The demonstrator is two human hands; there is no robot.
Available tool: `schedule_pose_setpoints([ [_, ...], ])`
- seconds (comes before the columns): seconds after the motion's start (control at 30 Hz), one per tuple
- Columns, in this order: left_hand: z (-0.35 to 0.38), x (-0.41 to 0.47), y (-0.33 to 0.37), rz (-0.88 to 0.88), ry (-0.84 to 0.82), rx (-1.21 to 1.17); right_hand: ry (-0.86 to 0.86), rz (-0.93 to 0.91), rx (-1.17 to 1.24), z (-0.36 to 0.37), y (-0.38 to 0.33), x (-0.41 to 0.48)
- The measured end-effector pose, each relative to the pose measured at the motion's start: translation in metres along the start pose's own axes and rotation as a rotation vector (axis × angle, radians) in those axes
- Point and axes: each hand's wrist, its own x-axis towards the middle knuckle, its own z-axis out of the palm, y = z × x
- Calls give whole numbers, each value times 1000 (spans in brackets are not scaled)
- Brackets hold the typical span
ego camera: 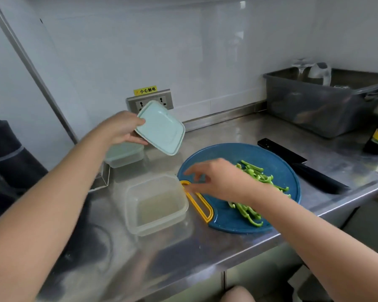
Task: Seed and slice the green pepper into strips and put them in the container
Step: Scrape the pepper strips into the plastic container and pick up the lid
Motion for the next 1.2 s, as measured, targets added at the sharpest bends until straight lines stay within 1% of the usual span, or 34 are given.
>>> schedule_pose_setpoints([
  [0.07, 17, 23, -10, -112, 14, -271, 127, 130, -4, -22, 20, -2],
  [0.17, 46, 49, -22, -196, 37, -553, 323, 406, -38, -48, 66, -12],
  [0.23, 62, 65, -29, -205, 50, -676, 379, 574, -51, -58, 96, -24],
  [0.3, 75, 78, -37, -212, 60, -647, 383, 684, -58, -61, 116, -38],
  [0.37, 87, 85, -44, -247, 57, -436, 356, 769, -69, -57, 130, -52],
  [0.4, 93, 82, -44, -268, 52, -255, 338, 809, -72, -54, 135, -58],
  [0.47, 100, 70, -38, -262, 42, 196, 300, 898, -70, -49, 144, -67],
  [0.53, 98, 58, -31, -211, 51, 621, 249, 977, -52, -48, 147, -74],
  [0.57, 96, 54, -28, -204, 37, 769, 224, 1006, -23, -47, 147, -75],
  [0.6, 95, 49, -26, -236, -8, 856, 202, 1029, 27, -46, 146, -76],
  [0.63, 95, 43, -26, -296, -76, 892, 197, 1045, 80, -45, 144, -77],
  [0.7, 98, 35, -30, -394, -211, 863, 250, 1084, 168, -39, 142, -78],
  [0.77, 105, 27, -32, -430, -290, 749, 372, 1130, 337, -34, 144, -78],
  [0.83, 109, 24, -34, -453, -287, 629, 472, 1168, 535, -31, 151, -78],
  [0.87, 108, 24, -34, -466, -276, 571, 478, 1190, 581, -32, 153, -77],
  [0.93, 106, 25, -37, -482, -243, 459, 432, 1221, 638, -35, 155, -74],
  [0.97, 106, 27, -39, -477, -226, 418, 418, 1214, 667, -37, 152, -74],
  [1.03, 109, 27, -44, -460, -200, 371, 447, 1187, 742, -35, 148, -77],
  [1.1, 112, 27, -47, -436, -192, 305, 535, 1138, 909, -32, 143, -80],
  [1.17, 113, 26, -49, -458, -213, 198, 653, 1052, 1123, -32, 140, -81],
  [1.2, 113, 26, -48, -465, -225, 127, 712, 1019, 1186, -34, 139, -80],
])
